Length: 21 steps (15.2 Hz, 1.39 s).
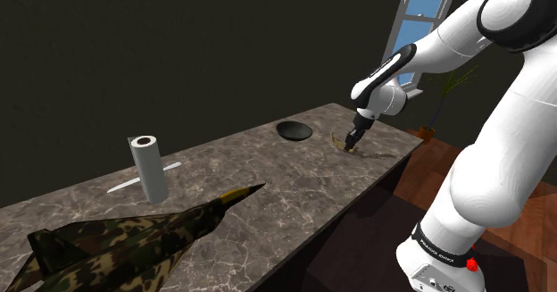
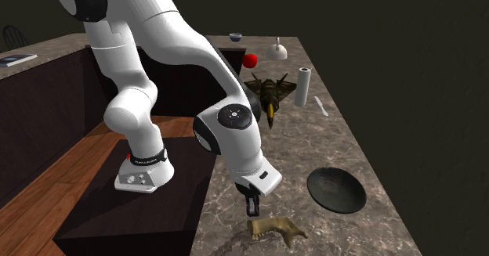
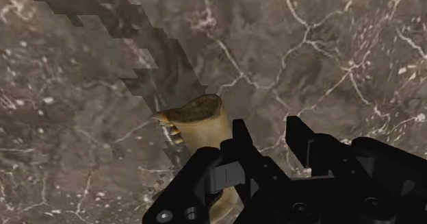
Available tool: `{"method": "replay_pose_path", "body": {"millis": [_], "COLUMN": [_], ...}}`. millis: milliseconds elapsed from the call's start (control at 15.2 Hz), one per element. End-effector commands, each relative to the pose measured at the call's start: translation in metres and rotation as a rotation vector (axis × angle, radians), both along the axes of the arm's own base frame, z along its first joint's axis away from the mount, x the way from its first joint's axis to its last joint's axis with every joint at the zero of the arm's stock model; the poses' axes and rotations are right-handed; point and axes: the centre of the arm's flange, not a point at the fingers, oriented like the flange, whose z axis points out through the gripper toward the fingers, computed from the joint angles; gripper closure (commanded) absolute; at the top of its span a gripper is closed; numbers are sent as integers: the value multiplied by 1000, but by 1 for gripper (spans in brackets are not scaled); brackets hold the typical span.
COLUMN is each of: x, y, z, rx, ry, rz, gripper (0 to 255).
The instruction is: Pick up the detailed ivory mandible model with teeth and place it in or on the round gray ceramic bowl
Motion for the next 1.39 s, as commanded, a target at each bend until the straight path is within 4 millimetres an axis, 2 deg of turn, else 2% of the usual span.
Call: {"method": "replay_pose_path", "body": {"millis": [0,198,264,726,1254,1320], "x": [12,48,52,56,56,56], "y": [-7,-28,-30,-29,-29,-29], "z": [0,1,1,-39,-39,-39], "rx": [-15,-59,-64,-64,-64,-64], "ry": [15,60,66,66,66,66], "rz": [8,33,35,35,35,35], "gripper": [0,0,0,0,0,255]}}
